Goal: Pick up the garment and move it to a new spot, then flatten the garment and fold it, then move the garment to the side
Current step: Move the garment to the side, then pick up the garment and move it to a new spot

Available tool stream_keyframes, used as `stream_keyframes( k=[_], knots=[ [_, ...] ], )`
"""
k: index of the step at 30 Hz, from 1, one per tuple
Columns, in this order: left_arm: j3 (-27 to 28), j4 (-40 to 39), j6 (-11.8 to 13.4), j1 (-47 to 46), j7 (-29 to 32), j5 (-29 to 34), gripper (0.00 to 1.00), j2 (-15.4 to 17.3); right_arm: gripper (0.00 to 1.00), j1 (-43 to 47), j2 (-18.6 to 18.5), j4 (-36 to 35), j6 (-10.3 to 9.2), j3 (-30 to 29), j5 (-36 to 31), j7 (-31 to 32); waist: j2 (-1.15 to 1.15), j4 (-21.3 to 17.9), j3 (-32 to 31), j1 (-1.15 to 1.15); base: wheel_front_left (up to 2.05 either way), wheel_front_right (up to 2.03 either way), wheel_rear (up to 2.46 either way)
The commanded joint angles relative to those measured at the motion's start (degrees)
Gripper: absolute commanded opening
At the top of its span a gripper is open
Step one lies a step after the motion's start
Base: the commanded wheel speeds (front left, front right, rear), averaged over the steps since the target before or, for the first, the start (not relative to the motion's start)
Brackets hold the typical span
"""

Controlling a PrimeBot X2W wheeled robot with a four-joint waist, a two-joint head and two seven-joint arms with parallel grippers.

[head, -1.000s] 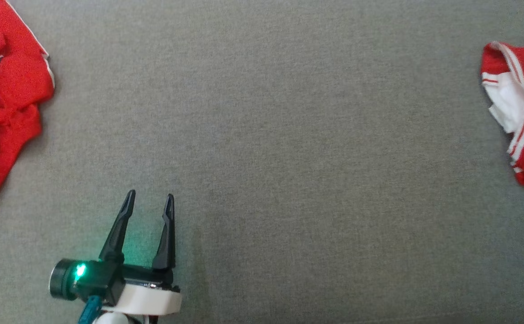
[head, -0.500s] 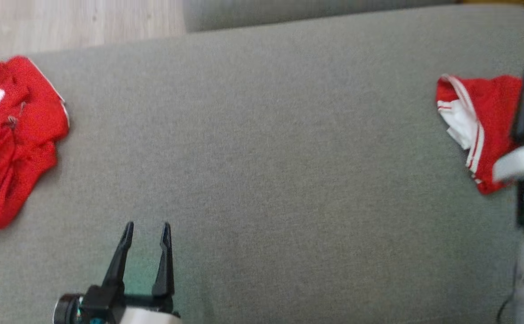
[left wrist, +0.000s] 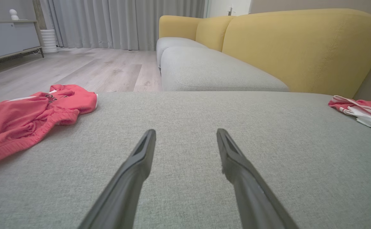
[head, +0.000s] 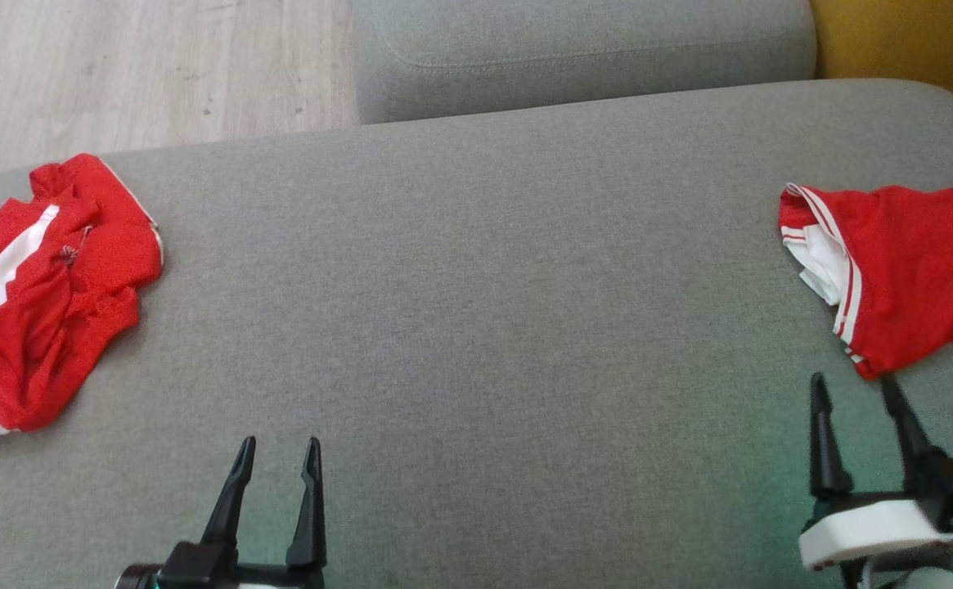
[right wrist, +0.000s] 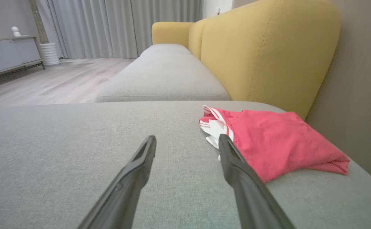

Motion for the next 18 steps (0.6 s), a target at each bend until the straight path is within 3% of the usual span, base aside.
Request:
stream_keyframes(
  k=[1,10,18],
  knots=[
    [1.3,-1.6,0.4,-1.0,-0.6,-0.3,1.00,-0.2,1.00,-0.9,-0.4,-0.8,0.42,2.6,-0.3,-1.1,0.00,0.2,-0.3,0.01,0.00,0.00,0.00],
    [0.4,-1.9,0.9,-1.4,-0.6,-0.9,1.00,-0.3,1.00,-0.4,-0.3,0.3,0.42,4.8,1.9,-1.4,0.00,1.4,-0.6,0.01,0.00,0.00,0.00],
    [0.7,-1.9,1.2,-1.6,-0.6,-1.1,1.00,-0.3,1.00,0.5,-0.3,-0.7,0.42,5.2,2.4,-1.4,0.00,7.4,-1.5,0.01,0.00,0.00,0.00]
  ],
)
